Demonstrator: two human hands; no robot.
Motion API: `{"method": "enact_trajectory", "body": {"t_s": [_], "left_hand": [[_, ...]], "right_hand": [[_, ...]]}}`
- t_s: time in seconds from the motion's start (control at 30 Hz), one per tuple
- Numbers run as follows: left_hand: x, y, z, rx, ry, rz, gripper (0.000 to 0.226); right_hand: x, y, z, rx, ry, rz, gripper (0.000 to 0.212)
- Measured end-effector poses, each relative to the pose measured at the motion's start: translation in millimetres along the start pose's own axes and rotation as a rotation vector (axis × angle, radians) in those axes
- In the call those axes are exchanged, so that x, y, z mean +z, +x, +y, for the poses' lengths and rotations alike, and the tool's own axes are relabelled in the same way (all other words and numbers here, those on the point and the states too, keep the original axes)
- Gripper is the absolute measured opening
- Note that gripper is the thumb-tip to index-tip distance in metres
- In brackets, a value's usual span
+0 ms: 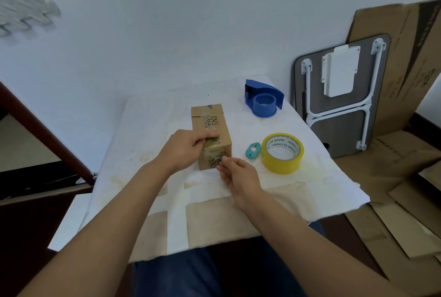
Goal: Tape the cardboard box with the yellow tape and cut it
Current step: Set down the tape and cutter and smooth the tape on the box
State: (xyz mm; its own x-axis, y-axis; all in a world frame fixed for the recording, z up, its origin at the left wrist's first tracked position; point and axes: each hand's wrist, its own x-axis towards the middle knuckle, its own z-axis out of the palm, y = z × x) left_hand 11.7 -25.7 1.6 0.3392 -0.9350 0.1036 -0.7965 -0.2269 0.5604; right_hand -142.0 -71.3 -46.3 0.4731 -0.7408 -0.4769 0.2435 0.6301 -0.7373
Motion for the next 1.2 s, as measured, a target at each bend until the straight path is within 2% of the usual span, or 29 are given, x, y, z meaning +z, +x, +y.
{"method": "enact_trajectory", "body": {"t_s": [0.27, 0.6, 0.77, 0.97, 1.2], "left_hand": [[2, -2, -1, 0.026, -0.009, 0.037, 0.037], [10, -8, -1, 0.064, -0.035, 0.086, 0.03], [18, -7, -3, 0.087, -0.062, 0.17, 0.032], [30, -8, -8, 0.215, 0.115, 0.272, 0.034], [37, -7, -15, 0.249, 0.198, 0.295, 0.047]], "right_hand": [[-5, -4, 8, -0.074, -0.027, -0.009, 0.008], [-2, -3, 11, -0.084, 0.087, -0.022, 0.016], [-1, -2, 11, -0.094, 0.072, -0.017, 0.016], [-1, 2, 15, -0.094, 0.084, -0.016, 0.016], [-3, 1, 13, -0.059, 0.097, -0.028, 0.013]]}}
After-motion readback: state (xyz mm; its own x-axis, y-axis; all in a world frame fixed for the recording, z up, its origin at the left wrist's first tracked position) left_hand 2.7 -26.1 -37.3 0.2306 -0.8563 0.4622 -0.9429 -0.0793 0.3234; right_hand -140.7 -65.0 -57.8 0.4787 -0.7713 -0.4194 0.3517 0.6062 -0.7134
